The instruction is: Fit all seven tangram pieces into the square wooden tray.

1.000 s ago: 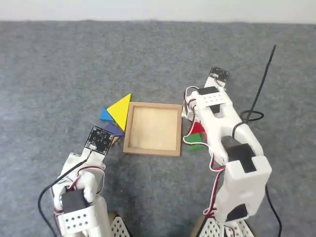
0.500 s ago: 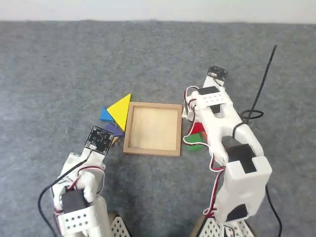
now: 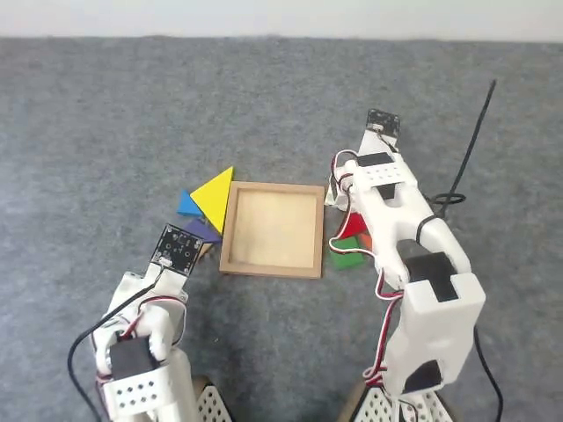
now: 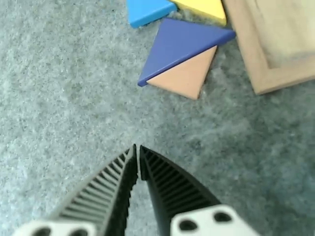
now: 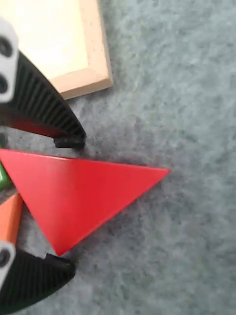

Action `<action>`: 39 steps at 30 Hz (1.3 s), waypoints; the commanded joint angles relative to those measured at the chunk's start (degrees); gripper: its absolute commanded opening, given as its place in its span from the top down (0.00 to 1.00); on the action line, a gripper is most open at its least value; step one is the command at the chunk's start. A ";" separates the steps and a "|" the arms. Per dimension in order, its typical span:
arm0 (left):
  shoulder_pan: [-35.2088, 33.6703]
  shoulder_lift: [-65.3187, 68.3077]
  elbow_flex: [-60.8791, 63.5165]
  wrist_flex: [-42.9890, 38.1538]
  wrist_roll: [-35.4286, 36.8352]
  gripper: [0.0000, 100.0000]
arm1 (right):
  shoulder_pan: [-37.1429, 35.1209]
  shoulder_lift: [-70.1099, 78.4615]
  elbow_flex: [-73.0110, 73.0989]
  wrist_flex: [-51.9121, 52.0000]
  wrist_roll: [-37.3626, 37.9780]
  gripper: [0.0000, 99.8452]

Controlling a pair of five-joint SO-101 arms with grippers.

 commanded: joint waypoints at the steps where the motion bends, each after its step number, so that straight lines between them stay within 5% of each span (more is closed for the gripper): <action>1: -0.44 -1.05 -0.84 -1.32 -0.44 0.98 | 1.27 -0.31 -2.37 -1.27 4.75 0.67; 16: -0.44 -1.05 -0.84 -1.32 -0.44 0.98 | 1.19 12.88 -19.96 14.20 4.92 0.67; 39: -0.44 -1.05 -0.84 -1.23 -0.44 0.98 | 1.19 13.58 -20.40 16.48 7.82 0.67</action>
